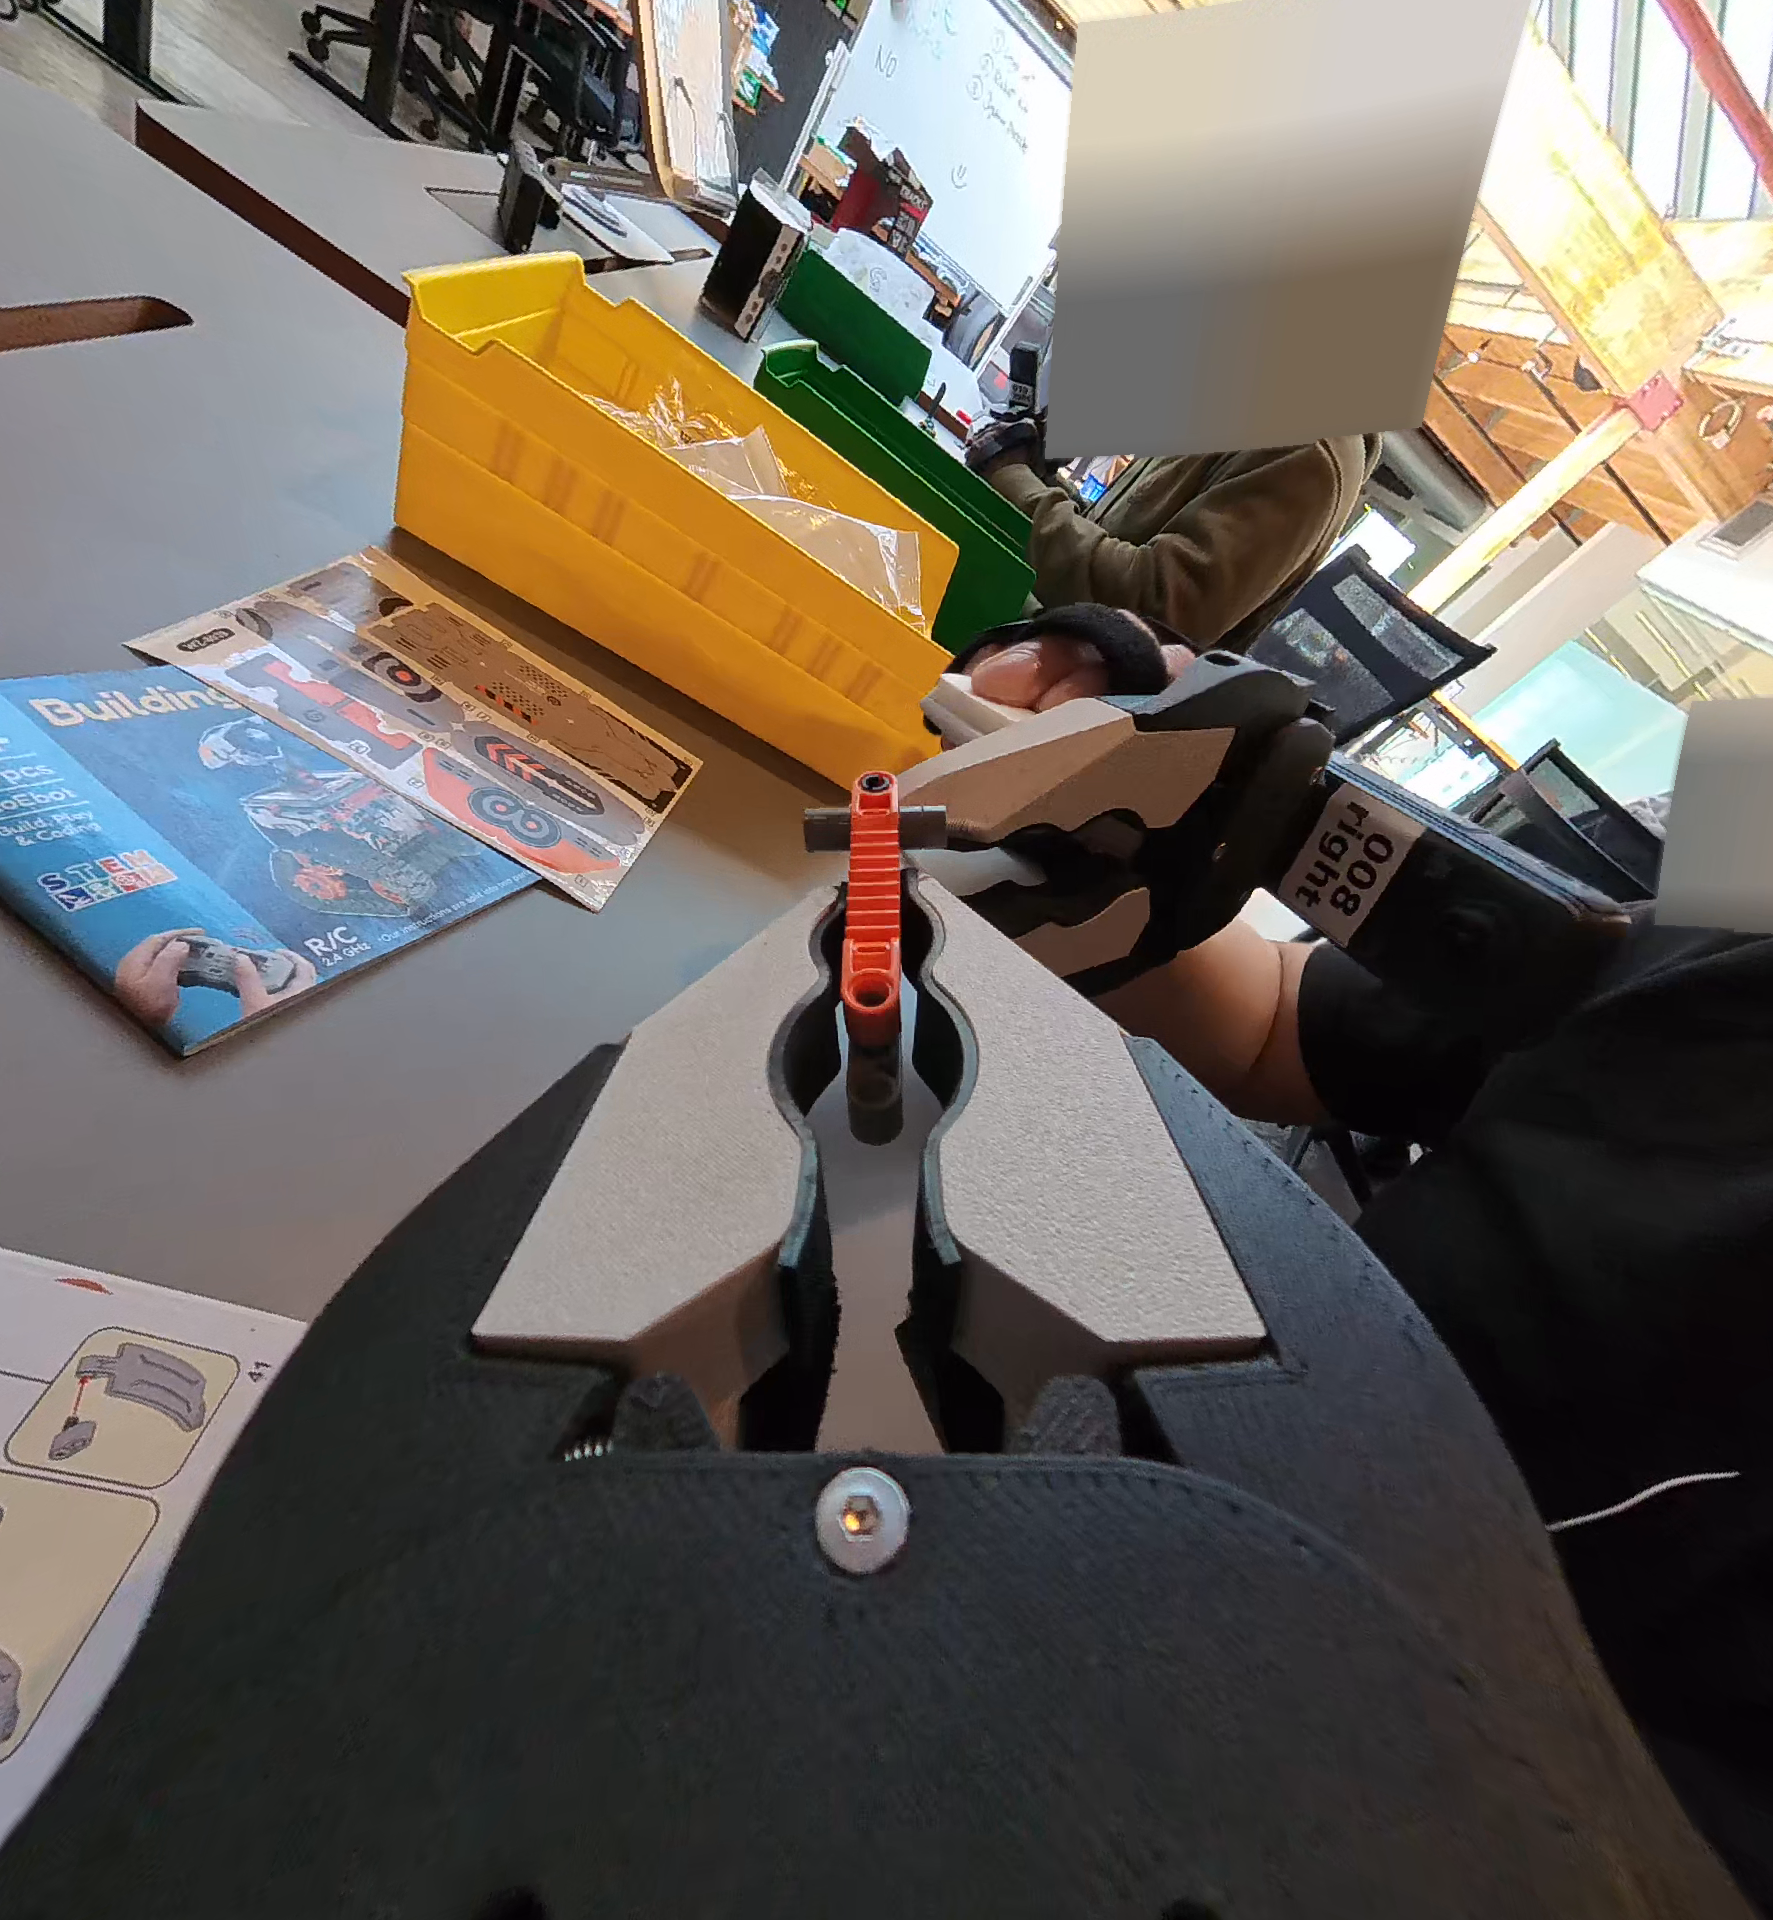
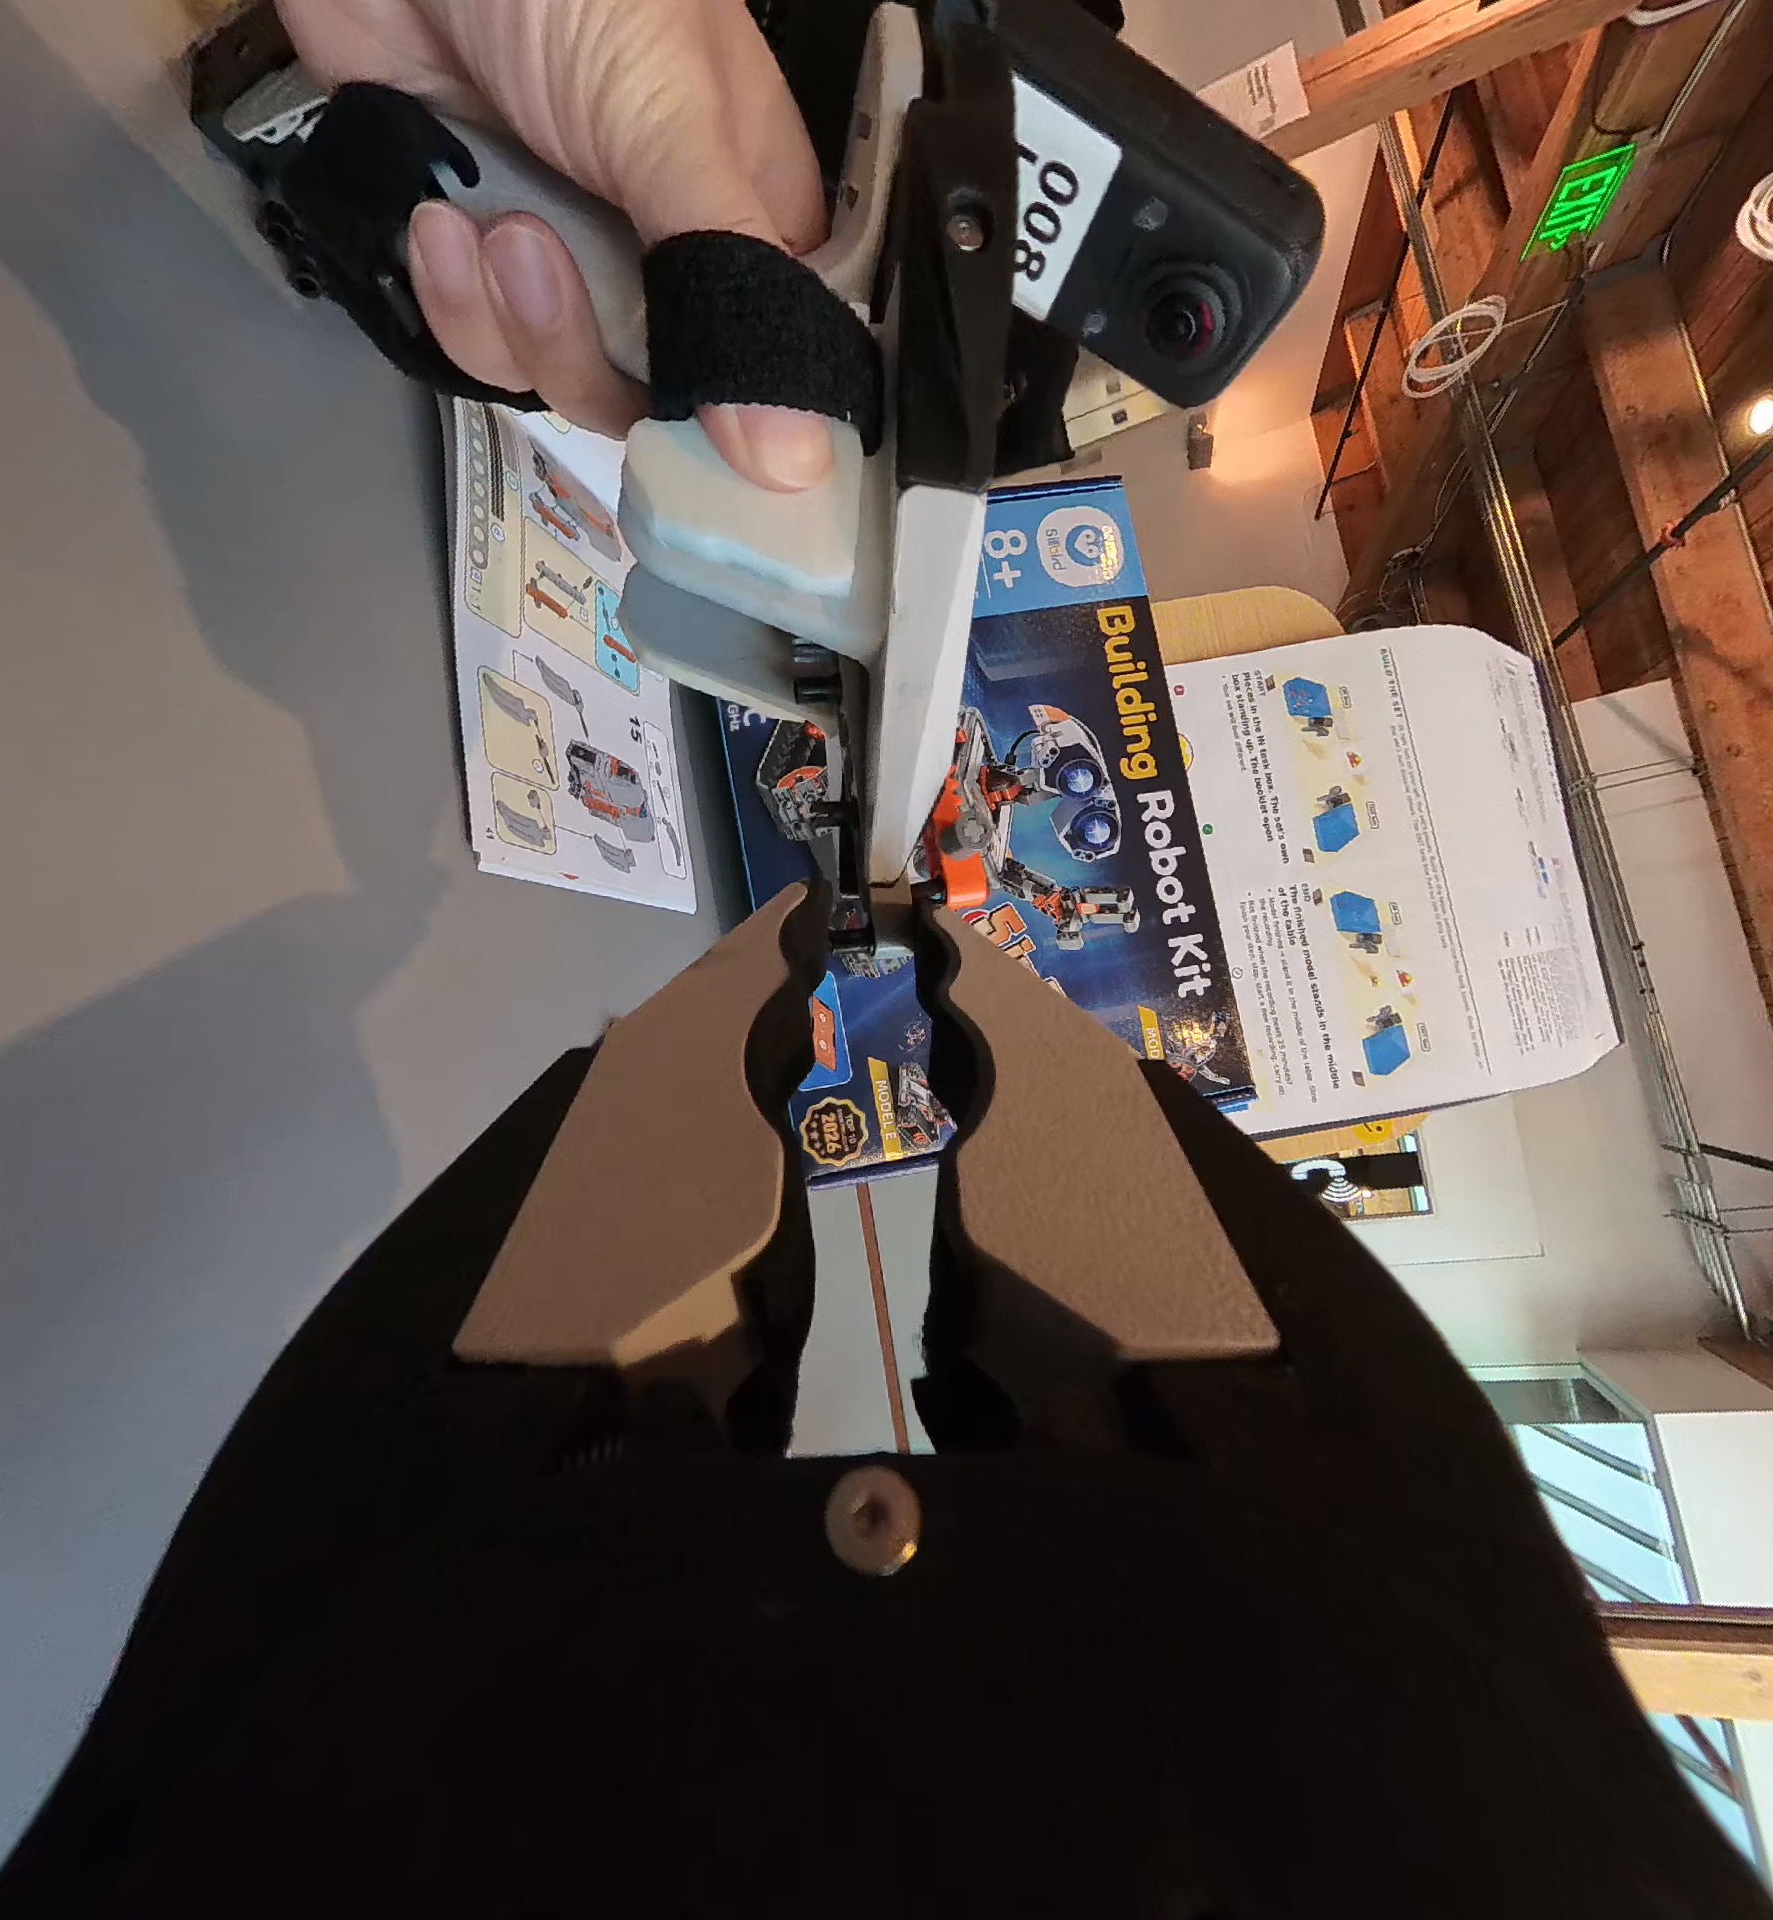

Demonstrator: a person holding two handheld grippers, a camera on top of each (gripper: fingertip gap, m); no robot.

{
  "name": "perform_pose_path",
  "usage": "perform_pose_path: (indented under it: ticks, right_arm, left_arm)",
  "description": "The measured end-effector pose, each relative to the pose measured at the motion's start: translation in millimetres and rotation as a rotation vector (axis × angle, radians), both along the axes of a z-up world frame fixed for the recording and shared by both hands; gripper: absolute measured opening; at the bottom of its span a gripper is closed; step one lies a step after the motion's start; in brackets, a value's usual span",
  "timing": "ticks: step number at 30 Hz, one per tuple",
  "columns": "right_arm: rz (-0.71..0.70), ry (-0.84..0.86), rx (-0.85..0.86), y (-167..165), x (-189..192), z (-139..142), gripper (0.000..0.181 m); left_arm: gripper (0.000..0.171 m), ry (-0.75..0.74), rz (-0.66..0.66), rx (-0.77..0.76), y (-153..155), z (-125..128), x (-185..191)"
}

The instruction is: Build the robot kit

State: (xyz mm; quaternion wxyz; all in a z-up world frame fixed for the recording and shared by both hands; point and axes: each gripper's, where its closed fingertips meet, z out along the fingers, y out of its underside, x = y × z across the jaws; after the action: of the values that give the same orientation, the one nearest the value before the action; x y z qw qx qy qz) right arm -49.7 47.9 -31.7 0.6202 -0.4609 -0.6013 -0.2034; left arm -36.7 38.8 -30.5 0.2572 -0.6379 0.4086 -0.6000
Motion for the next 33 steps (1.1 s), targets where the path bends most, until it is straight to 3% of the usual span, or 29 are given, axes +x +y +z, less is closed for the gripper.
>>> perform_pose_path:
  ticks: [10, 33]
  right_arm:
    - [0.175, 0.098, -0.124, -17, 0, 0, 0.014]
    - [0.386, 0.289, -0.195, -43, -7, 23, 0.014]
  left_arm:
    - [0.005, -0.012, -0.115, -0.058, -15, 0, -2]
    - [0.005, -0.106, -0.261, -0.175, -38, 20, -8]
